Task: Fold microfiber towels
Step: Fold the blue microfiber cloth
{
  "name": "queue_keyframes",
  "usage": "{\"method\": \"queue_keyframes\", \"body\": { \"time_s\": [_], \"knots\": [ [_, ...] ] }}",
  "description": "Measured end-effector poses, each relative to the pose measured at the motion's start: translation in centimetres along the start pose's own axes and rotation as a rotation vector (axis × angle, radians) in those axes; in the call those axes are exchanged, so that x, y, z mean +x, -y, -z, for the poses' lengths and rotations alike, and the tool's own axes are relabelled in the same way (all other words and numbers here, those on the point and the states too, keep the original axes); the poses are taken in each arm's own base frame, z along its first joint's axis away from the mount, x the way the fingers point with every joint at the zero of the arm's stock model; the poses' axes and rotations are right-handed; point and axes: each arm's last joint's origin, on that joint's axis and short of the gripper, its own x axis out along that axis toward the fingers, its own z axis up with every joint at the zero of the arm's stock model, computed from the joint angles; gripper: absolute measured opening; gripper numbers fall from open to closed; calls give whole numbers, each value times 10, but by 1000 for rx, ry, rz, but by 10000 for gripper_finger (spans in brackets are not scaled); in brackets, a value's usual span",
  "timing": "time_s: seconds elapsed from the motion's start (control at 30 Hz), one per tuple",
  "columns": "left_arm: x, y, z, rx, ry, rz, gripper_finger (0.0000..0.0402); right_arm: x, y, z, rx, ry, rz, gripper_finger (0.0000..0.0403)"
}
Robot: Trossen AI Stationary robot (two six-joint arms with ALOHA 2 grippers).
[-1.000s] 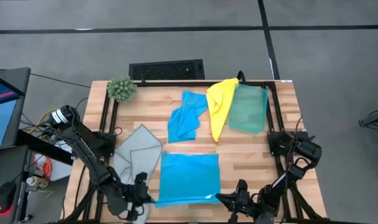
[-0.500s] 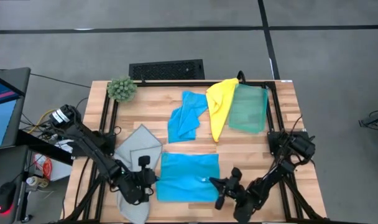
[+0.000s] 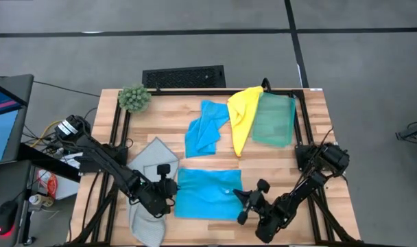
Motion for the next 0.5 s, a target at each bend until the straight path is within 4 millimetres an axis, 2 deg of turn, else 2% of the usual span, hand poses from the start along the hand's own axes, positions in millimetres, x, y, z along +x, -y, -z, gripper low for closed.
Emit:
{"method": "queue_keyframes", "body": {
  "time_s": [0.27, 0.5],
  "knots": [
    [2, -2, 0, 17, 2, -10, 0, 12, 16, -4, 6, -35, 84, 17],
    [10, -7, 18, -10, -15, -44, 0, 23, 20, -2, 6, -128, 96, 33]
  ]
}}
